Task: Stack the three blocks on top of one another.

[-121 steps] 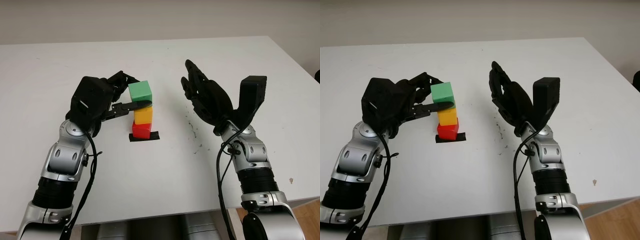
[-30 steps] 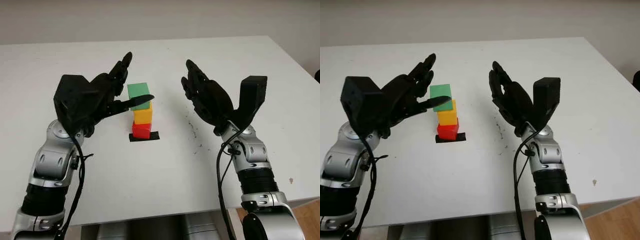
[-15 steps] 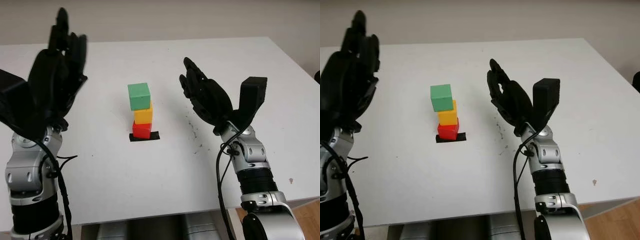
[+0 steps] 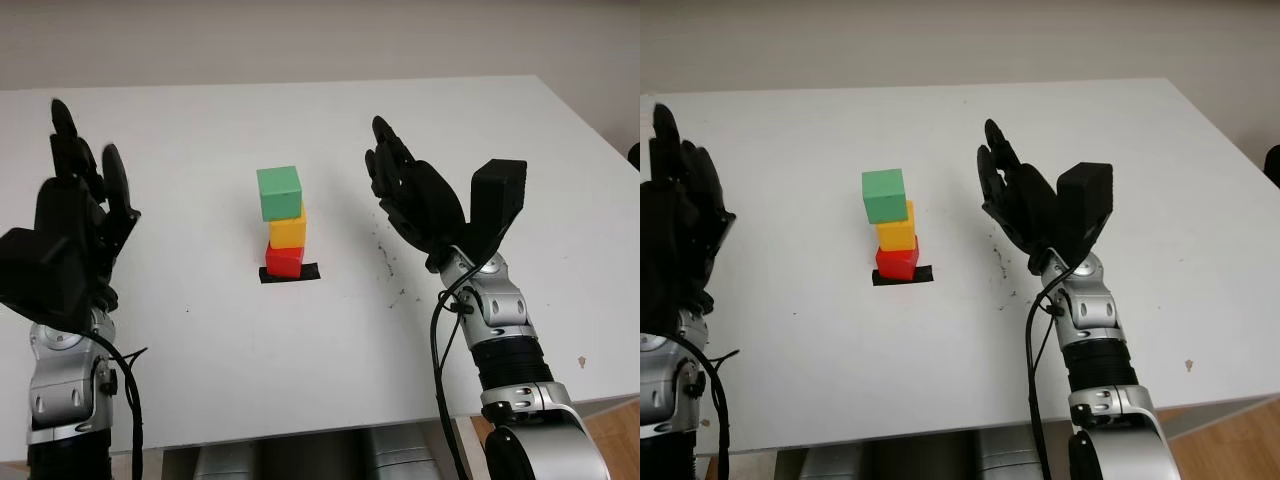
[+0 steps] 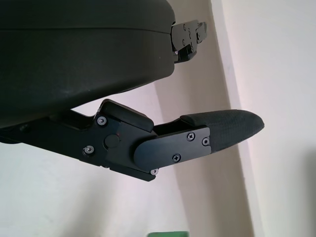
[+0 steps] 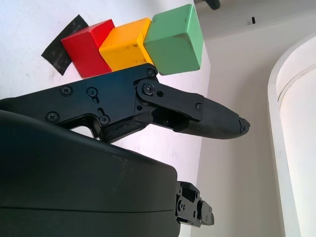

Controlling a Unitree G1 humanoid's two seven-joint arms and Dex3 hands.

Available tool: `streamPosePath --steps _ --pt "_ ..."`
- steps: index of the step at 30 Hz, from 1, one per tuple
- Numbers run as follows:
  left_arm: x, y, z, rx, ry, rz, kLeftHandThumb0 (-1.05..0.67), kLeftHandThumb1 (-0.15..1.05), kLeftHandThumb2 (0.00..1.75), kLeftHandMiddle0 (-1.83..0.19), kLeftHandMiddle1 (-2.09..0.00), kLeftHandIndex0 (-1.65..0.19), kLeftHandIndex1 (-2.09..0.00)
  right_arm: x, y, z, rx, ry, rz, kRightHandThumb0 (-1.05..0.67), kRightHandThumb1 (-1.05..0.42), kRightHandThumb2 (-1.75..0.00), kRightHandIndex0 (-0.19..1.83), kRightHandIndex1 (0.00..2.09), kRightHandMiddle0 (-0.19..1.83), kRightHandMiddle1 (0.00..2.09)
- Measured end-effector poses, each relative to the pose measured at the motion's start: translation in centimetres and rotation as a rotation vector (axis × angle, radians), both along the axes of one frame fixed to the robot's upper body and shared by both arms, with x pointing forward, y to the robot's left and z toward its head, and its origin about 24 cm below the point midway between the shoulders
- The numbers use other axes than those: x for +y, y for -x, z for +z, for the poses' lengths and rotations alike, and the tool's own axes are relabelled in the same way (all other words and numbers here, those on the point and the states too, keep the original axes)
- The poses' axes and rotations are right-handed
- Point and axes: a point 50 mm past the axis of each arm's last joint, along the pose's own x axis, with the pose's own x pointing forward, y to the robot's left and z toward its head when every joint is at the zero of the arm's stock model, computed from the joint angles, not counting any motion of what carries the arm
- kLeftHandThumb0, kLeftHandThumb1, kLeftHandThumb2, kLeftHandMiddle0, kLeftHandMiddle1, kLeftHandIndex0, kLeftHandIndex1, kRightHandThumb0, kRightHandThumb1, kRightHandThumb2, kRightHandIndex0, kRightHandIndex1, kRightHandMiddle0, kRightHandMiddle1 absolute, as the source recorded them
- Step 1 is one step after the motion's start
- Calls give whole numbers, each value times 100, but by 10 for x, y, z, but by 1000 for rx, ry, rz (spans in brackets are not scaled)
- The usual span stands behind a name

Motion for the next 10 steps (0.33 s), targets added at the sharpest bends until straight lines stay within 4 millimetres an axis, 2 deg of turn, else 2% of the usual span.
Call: streamPosePath --steps 10 --pt "-17 3 -19 32 -5 -63 -82 105 68 19 0 19 0 -2 2 -5 12 -7 -19 -74 -105 -76 -19 0 -19 0"
